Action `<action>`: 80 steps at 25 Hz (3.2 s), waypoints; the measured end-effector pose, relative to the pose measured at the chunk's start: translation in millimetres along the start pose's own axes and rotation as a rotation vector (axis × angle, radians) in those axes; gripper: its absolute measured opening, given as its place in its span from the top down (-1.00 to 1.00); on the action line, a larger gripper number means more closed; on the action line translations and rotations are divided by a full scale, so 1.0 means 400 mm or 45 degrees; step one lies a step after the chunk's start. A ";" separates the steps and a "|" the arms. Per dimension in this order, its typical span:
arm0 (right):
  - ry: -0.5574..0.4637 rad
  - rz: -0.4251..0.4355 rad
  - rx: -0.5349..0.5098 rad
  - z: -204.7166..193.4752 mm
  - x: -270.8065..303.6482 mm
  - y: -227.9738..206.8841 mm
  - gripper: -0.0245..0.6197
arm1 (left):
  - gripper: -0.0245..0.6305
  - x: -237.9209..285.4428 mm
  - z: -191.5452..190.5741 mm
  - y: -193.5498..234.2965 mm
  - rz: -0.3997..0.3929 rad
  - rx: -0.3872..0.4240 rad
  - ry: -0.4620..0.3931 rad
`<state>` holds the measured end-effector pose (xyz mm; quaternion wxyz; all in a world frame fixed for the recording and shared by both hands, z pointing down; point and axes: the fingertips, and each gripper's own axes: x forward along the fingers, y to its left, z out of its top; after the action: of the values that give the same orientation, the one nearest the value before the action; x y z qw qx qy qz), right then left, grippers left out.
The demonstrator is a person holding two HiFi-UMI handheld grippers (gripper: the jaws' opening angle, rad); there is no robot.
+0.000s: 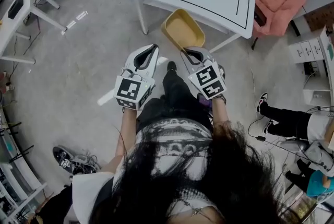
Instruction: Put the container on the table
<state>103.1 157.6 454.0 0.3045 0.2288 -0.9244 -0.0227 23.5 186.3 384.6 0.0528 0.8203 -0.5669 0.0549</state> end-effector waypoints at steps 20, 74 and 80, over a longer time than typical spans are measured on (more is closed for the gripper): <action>-0.007 0.116 -0.062 0.136 0.398 -0.467 0.86 | 0.93 0.479 0.090 0.373 0.111 0.015 0.044; 0.152 0.019 0.048 0.319 1.017 -0.925 0.86 | 0.93 1.042 0.161 0.982 -0.168 0.037 0.121; 0.244 -0.054 -0.004 0.349 1.152 -1.036 0.86 | 0.93 1.072 0.150 1.077 -0.239 0.045 0.162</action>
<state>-134.3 -427.7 519.8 0.3913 0.2490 -0.8859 -0.0086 -227.2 -370.5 400.2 0.0791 0.8655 -0.4818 0.1118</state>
